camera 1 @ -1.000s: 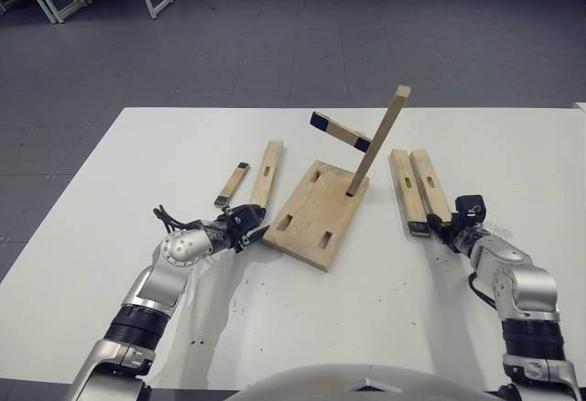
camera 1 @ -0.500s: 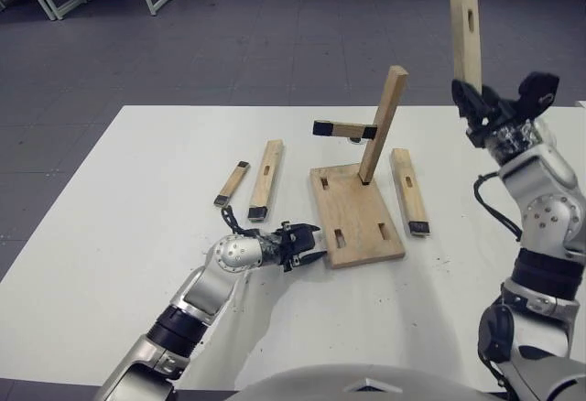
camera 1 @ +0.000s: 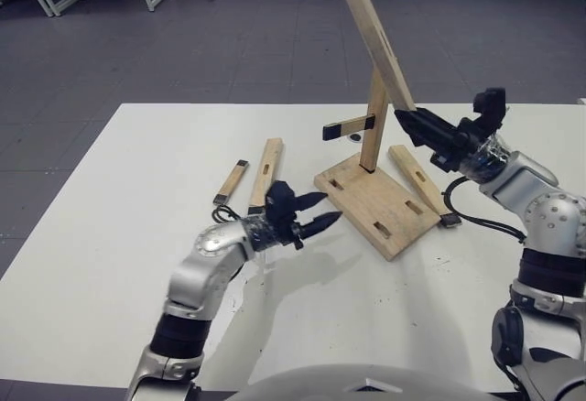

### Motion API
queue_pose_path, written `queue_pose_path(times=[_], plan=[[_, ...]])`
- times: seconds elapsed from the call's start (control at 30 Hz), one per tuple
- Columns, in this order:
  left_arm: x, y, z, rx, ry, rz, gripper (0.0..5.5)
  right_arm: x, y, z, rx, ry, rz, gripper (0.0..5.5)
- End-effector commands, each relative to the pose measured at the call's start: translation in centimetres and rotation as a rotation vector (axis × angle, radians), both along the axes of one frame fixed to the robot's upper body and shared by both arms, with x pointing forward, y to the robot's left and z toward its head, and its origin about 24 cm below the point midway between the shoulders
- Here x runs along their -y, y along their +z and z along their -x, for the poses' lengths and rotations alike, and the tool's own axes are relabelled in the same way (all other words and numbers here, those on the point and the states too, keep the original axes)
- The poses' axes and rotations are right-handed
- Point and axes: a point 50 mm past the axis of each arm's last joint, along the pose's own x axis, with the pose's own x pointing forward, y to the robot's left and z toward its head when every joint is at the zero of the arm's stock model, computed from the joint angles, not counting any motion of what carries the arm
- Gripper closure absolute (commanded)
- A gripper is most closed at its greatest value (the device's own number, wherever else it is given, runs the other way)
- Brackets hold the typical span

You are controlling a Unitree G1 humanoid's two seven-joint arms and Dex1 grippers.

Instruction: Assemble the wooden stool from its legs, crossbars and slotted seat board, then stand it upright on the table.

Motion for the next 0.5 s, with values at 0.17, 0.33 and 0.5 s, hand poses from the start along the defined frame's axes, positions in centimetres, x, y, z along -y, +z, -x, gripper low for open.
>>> queue_pose_path(times=[0.17, 0.33, 0.5], plan=[[-1.3, 5.7, -0.6, -0.234, -0.122, 0.486, 2.33, -1.4, -0.8, 3.3, -0.050, 0.363, -0.010, 3.49], [-0.6, 6.6, -1.3, -0.317, -0.151, 0.503, 1.89, -2.6, -0.9, 3.7, -0.053, 0.459, 0.000, 3.49], [-0.4, 7.5, -1.0, -0.317, -0.211, 0.515, 1.51, -3.4, -1.2, 4.2, -0.066, 0.520, 0.010, 3.49]])
